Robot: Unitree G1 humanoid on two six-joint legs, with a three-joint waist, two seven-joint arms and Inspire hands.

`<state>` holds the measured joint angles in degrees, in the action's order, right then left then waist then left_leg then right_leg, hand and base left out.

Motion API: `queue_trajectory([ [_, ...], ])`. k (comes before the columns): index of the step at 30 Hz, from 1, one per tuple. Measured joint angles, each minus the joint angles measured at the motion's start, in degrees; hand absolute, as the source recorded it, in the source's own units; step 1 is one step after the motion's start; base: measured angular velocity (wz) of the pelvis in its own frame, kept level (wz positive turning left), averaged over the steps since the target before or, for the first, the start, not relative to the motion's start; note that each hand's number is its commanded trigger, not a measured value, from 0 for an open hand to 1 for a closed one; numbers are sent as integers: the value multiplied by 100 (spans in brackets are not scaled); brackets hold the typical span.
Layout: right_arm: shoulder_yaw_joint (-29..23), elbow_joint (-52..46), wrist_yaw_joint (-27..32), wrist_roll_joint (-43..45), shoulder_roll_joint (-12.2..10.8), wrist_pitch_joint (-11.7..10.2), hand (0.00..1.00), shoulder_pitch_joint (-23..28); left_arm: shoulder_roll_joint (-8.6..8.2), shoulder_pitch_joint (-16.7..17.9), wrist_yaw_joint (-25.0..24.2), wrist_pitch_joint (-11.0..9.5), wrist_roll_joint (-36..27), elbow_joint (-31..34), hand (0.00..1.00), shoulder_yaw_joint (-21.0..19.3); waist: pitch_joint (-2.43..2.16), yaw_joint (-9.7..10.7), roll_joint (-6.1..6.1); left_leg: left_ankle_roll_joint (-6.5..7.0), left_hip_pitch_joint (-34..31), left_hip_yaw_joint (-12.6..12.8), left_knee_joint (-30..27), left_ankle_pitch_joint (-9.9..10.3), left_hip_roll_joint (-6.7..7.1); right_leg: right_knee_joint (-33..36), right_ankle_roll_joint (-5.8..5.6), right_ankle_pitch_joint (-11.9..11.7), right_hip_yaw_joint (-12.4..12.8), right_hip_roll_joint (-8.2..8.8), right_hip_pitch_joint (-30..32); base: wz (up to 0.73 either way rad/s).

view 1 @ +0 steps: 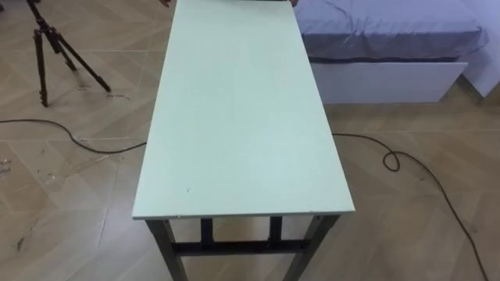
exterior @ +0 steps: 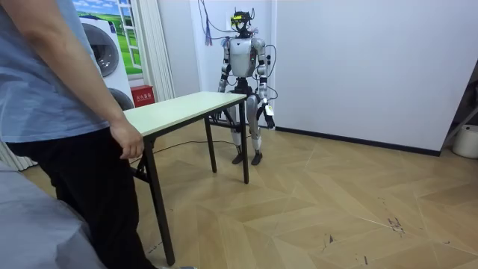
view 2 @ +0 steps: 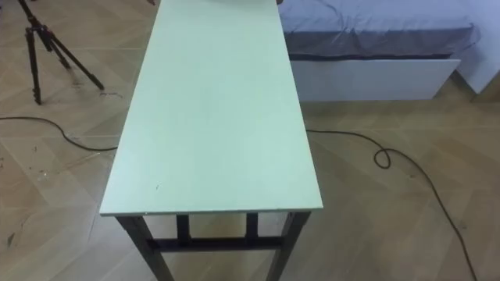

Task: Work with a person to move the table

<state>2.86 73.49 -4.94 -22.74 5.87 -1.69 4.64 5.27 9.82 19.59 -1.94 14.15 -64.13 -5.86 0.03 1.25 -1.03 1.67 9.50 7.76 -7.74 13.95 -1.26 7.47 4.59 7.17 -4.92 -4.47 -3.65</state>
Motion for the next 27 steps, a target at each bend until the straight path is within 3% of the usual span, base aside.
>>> queue_trajectory([
  [4, 49, 2, -27, -104, -1, 0, 0, -2, -1, -7, -25, 1, -28, -5, 0, 46, -6, 0, -10, 0, -37, 0, 0, 0, 1, 15, -2, 1, 1, 3, 76, 0],
  [7, 47, 28, -126, -280, -3, 0, 0, 10, -6, 19, -56, -5, -479, -22, 0, 73, -13, 10, -27, 1, -31, -24, 0, -1, 1, 15, -2, 2, -13, 5, 45, 0],
  [17, 6, -31, -595, -442, -1, 11, 0, 39, 10, 95, -829, -1, -2975, -26, 0, 156, 2, -26, -49, 1, -30, -14, -3, 0, 2, 9, -2, 11, -28, 14, 93, 0],
  [22, -88, -930, -861, -466, 50, 49, 0, 121, 22, 96, -1366, 24, -3925, 263, 0, 250, 19, -24, 10, 1, -135, -20, -73, 0, 10, 33, -5, 6, -31, 33, 176, 1],
  [27, -77, -2516, -1454, -888, 53, 56, 0, 619, 175, 362, -2077, 62, -5353, 1236, 0, 719, 16, 0, 72, 0, -247, -14, -159, 0, 6, 34, 3, 11, -154, 55, 216, 11],
])
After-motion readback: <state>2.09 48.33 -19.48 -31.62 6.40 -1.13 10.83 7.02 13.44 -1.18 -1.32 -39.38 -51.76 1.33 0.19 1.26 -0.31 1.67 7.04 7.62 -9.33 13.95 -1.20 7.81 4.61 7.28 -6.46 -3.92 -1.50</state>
